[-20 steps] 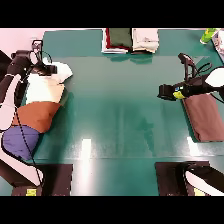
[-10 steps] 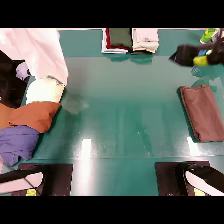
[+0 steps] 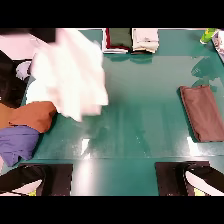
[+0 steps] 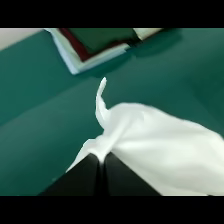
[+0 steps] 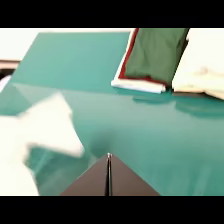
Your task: Fold the shirts.
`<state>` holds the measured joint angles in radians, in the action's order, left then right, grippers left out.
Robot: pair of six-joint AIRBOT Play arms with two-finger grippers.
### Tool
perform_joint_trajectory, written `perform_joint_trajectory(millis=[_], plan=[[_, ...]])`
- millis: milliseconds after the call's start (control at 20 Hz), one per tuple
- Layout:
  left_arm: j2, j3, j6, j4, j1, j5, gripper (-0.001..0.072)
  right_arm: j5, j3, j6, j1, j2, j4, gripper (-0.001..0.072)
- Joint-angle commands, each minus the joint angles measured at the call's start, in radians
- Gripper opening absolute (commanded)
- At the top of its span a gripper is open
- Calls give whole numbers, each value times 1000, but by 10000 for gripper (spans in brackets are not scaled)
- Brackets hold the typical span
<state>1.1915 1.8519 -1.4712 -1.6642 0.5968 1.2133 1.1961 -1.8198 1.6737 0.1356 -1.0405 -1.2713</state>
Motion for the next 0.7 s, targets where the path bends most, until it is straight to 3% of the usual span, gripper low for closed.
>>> perform_joint_trajectory(millis=[0,50,100,150,200,400,650], plan=[[108,-105,9,50,197,53,29,15,-42,1,0,0,-12,19],[149,-134,15,70,222,51,32,27,-41,1,0,-1,-12,19],[189,-155,14,94,235,50,176,45,-41,1,0,-1,-13,19],[228,-165,14,109,239,56,459,59,-41,1,0,-1,-12,19],[252,-165,14,92,235,68,528,72,-41,1,0,-1,-13,19],[209,-168,-45,17,44,154,528,100,-41,1,0,-1,-13,19],[164,-368,-85,148,-305,164,530,115,-3,0,0,0,-13,19]])
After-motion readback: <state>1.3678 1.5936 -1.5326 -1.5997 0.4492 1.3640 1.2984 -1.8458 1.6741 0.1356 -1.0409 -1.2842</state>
